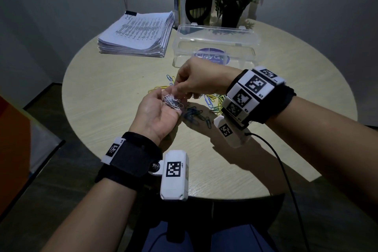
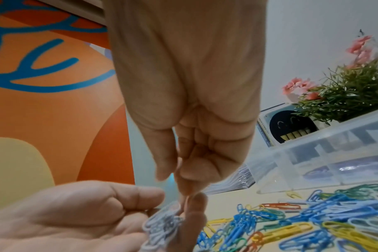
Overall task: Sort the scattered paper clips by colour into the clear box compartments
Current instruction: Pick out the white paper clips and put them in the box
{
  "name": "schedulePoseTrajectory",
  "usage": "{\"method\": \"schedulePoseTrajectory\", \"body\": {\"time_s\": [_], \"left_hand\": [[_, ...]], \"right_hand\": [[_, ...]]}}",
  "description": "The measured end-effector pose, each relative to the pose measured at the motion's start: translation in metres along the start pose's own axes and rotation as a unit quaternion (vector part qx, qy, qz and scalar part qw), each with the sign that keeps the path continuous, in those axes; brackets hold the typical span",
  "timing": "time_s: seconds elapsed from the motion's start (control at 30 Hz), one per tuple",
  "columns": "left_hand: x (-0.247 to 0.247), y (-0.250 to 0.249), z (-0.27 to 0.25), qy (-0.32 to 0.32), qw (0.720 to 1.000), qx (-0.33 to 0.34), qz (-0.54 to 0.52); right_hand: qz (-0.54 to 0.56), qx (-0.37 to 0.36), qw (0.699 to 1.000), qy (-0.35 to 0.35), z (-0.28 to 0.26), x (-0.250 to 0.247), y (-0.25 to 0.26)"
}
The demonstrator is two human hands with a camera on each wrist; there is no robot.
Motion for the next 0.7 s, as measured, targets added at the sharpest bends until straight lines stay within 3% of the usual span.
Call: {"method": "schedulePoseTrajectory", "body": {"time_s": [0.1,0.2,0.3,0.47,0.7], "left_hand": [[-0.010,-0.009,-0.003,-0.047,0.999,0.019,0.013],[-0.023,-0.022,-0.007,-0.075,0.996,0.033,0.022],[-0.032,-0.032,-0.011,-0.086,0.995,0.048,0.016],[-0.038,-0.037,-0.015,-0.088,0.995,0.052,0.006],[-0.042,-0.037,-0.016,-0.093,0.994,0.049,0.006]], "right_hand": [[-0.021,0.007,1.000,-0.015,0.002,-0.001,-0.003],[-0.120,-0.010,0.992,0.045,-0.002,0.011,-0.004],[-0.169,-0.043,0.980,0.091,-0.004,0.028,-0.007],[-0.215,-0.068,0.969,0.101,-0.005,0.030,-0.013],[-0.248,-0.013,0.959,0.133,-0.002,0.028,-0.018]]}}
Point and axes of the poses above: each hand's wrist, its own z-axis towards the middle knuckle, its own x-axis out of the palm, y = z × x, the point moved 1 cm from there along z, towards the middle knuckle, and after that the axes turned 8 degrees about z, right-handed, at the moved point
